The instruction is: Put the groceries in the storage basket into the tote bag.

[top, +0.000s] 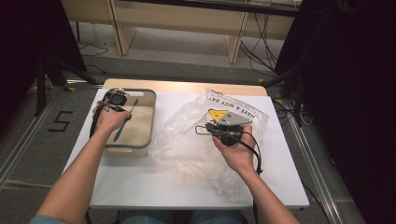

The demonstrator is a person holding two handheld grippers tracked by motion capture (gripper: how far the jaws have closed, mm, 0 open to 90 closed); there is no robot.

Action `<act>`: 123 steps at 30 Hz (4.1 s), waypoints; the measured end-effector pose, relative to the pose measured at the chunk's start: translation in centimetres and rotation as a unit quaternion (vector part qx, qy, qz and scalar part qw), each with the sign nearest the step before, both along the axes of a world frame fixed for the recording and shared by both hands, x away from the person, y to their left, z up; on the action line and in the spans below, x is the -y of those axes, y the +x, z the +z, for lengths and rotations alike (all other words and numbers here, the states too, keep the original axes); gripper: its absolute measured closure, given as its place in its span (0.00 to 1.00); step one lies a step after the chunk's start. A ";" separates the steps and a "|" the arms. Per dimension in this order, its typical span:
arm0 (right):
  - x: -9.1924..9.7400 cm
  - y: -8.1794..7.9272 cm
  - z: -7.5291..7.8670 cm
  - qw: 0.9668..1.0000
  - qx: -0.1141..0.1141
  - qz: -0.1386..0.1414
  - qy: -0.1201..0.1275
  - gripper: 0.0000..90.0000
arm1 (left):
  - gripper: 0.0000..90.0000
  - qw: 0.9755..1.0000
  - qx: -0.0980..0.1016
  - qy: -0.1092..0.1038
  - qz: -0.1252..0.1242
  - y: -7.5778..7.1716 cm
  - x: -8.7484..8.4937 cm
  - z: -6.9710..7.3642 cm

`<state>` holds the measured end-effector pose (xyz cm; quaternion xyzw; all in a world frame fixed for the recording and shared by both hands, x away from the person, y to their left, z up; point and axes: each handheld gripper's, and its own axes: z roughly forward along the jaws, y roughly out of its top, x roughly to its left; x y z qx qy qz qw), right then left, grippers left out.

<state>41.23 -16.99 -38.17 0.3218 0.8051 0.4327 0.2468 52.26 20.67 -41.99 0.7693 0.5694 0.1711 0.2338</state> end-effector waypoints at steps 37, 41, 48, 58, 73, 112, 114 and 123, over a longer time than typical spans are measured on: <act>-0.1 -0.1 0.0 1.000 -0.001 0.002 -0.001 1.00 | 0.88 0.998 0.057 -0.013 -0.019 -1.2 0.7 3.9; 0.0 -0.1 0.0 1.000 -0.002 -0.001 0.000 1.00 | 0.88 0.998 0.061 -0.013 -0.022 -1.6 0.8 4.1; 0.0 -0.1 0.0 1.000 -0.002 -0.001 0.000 1.00 | 0.88 0.997 0.066 -0.017 -0.026 -2.2 0.8 4.5; 0.0 0.0 -0.1 1.000 -0.002 -0.002 0.001 1.00 | 0.88 0.996 0.077 -0.020 -0.042 -3.1 1.3 5.3; 0.0 0.0 -0.1 1.000 -0.001 -0.003 0.000 1.00 | 0.88 0.993 0.093 -0.020 -0.065 -4.5 2.2 6.2; 0.0 0.1 -0.3 1.000 -0.002 -0.002 -0.001 1.00 | 0.88 0.987 0.124 -0.035 -0.093 -7.3 2.5 7.4; 0.0 0.1 -0.3 1.000 -0.003 -0.003 -0.001 1.00 | 0.88 0.988 0.122 -0.033 -0.093 -7.4 2.3 7.4; 0.1 0.1 -0.3 1.000 -0.004 -0.004 0.001 1.00 | 0.88 0.987 0.126 -0.033 -0.096 -7.7 2.5 7.4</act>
